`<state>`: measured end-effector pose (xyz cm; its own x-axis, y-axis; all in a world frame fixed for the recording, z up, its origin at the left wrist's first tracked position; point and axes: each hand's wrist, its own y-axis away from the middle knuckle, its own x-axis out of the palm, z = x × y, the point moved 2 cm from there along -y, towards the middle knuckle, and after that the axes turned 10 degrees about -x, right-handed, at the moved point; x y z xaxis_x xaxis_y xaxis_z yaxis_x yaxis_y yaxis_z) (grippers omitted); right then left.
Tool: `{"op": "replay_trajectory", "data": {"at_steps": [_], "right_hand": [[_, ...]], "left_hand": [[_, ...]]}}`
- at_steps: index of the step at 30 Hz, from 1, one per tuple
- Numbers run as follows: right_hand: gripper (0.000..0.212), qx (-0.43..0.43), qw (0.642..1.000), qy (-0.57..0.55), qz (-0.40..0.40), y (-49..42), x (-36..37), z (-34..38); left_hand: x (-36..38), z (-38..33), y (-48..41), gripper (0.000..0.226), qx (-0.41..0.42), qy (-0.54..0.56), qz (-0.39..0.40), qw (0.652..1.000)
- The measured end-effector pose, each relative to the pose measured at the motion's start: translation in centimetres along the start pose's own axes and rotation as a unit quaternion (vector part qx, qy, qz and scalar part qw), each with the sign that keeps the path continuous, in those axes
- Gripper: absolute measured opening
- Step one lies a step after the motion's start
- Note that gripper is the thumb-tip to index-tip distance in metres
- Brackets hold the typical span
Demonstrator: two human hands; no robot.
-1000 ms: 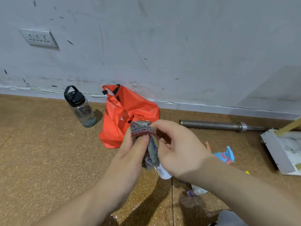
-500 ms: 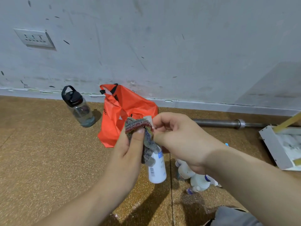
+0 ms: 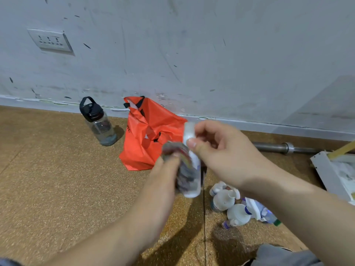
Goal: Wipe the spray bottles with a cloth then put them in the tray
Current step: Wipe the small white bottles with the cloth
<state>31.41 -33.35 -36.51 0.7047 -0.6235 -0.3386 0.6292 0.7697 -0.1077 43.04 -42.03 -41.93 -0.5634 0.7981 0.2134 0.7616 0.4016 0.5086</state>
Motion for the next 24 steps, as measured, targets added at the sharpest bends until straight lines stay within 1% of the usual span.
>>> {"op": "replay_trajectory", "data": {"at_steps": [1, 2, 3, 5, 6, 8, 10, 12, 13, 15, 16, 18, 19, 21, 23, 24], "right_hand": [[0.008, 0.023, 0.999, -0.027, -0.027, -0.2, -0.2, -0.5], [0.009, 0.037, 0.997, -0.053, -0.043, -0.3, -0.2, -0.8], [0.007, 0.042, 0.995, -0.072, -0.050, -0.3, 0.0, -0.9], [0.019, 0.039, 0.995, -0.083, -0.043, 0.0, 0.5, -1.0], [0.019, 0.036, 0.995, -0.082, -0.033, 0.1, 0.6, -0.8], [0.011, 0.039, 0.995, -0.090, 0.005, 0.1, 0.7, -0.5], [0.008, 0.055, 0.992, -0.107, 0.041, 0.2, 0.8, -0.3], [0.007, 0.054, 0.991, -0.112, 0.044, 0.3, 0.9, -0.2], [0.006, 0.050, 0.992, -0.113, 0.034, 0.4, 0.9, -0.2], [0.006, 0.062, 0.990, -0.124, -0.005, 0.3, 0.7, -0.3], [0.007, 0.075, 0.987, -0.135, -0.031, 0.2, 0.4, -0.5], [0.012, 0.093, 0.979, -0.161, -0.088, -0.1, -0.1, -1.0], [0.015, 0.096, 0.974, -0.171, -0.110, -0.3, -0.3, -1.1], [0.016, 0.099, 0.971, -0.181, -0.124, -0.5, -0.4, -1.3], [0.014, 0.096, 0.972, -0.180, -0.120, -0.5, -0.2, -1.3], [0.012, 0.092, 0.973, -0.178, -0.116, -0.5, -0.2, -1.3]], "left_hand": [[0.2, 0.5, 0.2, 0.023, 0.027, -0.052, -0.028, 0.998], [0.3, 0.9, 0.3, 0.024, 0.046, -0.082, -0.053, 0.994], [0.3, 1.0, 0.2, 0.027, 0.038, -0.075, -0.062, 0.995], [-0.2, 0.9, -1.0, 0.037, 0.005, -0.030, -0.068, 0.997], [-0.3, 0.5, -1.6, 0.041, -0.009, -0.011, -0.067, 0.998], [-0.7, -0.2, -2.4, 0.039, -0.041, 0.019, -0.051, 0.998], [-1.1, -1.0, -2.3, 0.044, -0.059, 0.040, 0.002, 0.997], [-1.5, -1.0, -2.3, 0.049, -0.056, 0.039, 0.049, 0.996], [-1.5, -0.8, -2.2, 0.049, -0.053, 0.039, 0.057, 0.996], [-1.2, -0.4, -2.0, 0.048, -0.046, 0.042, 0.043, 0.997], [-0.9, -0.2, -1.7, 0.046, -0.031, 0.026, 0.028, 0.999], [-0.4, 0.7, -1.0, 0.032, 0.001, -0.019, -0.008, 1.000], [-0.2, 1.1, -0.7, 0.030, 0.000, -0.018, -0.018, 1.000], [-0.1, 1.5, -0.3, 0.039, -0.047, 0.037, 0.005, 0.998], [0.0, 1.2, -0.5, 0.052, -0.106, 0.088, 0.034, 0.990], [0.0, 0.9, -0.6, 0.055, -0.120, 0.105, 0.042, 0.986]]}}
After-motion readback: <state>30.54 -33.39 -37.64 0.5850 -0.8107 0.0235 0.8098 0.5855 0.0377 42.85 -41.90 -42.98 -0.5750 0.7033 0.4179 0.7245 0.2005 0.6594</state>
